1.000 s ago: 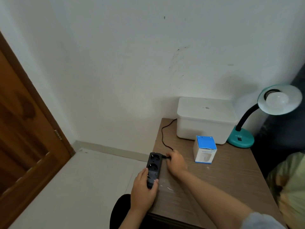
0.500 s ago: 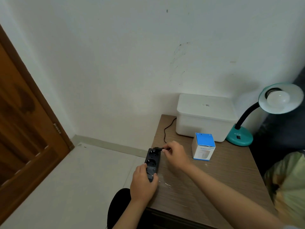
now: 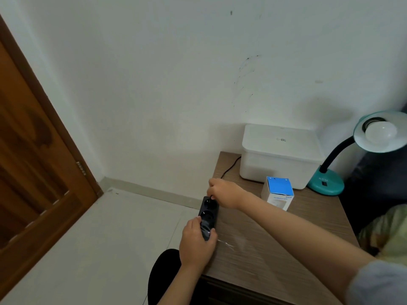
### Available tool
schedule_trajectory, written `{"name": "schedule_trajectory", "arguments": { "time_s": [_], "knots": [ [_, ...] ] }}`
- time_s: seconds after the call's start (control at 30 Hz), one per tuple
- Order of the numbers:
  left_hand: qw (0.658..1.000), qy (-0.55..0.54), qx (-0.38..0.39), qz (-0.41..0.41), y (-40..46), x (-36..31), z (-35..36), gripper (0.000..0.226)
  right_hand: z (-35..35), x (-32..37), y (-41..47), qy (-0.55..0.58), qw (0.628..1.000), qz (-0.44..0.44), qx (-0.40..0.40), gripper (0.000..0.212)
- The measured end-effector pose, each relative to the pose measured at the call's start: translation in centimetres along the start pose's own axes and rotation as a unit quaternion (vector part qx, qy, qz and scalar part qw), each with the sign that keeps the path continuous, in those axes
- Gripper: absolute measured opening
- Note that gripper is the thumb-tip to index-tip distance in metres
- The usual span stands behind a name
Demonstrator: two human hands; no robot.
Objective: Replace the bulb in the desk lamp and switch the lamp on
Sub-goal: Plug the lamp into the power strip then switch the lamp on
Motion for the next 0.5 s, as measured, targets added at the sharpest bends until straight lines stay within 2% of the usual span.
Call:
{"name": "schedule_trajectory", "arguments": {
  "time_s": [0.13,0.5],
  "knots": [
    [1.0,-0.008,-0.001,0.004,0.0,-0.1,-0.1,0.042,0.1,0.5,1.3,-0.016,0.999,-0.021,0.047,0.014],
    [1.0,-0.01,-0.006,0.001,0.0,0.0,0.0,0.045,0.5,-0.6,2.1,0.013,0.996,0.004,0.085,0.019]
  ]
}}
Point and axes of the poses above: each hand's wrist, its own y-axis towards the middle knuckle, its own z-axis out of the palm, x = y × z, the point moved 8 cm from there along y, towards the middle knuckle, and after that the axes turned 14 degrees about -x, right-handed, at the moved point
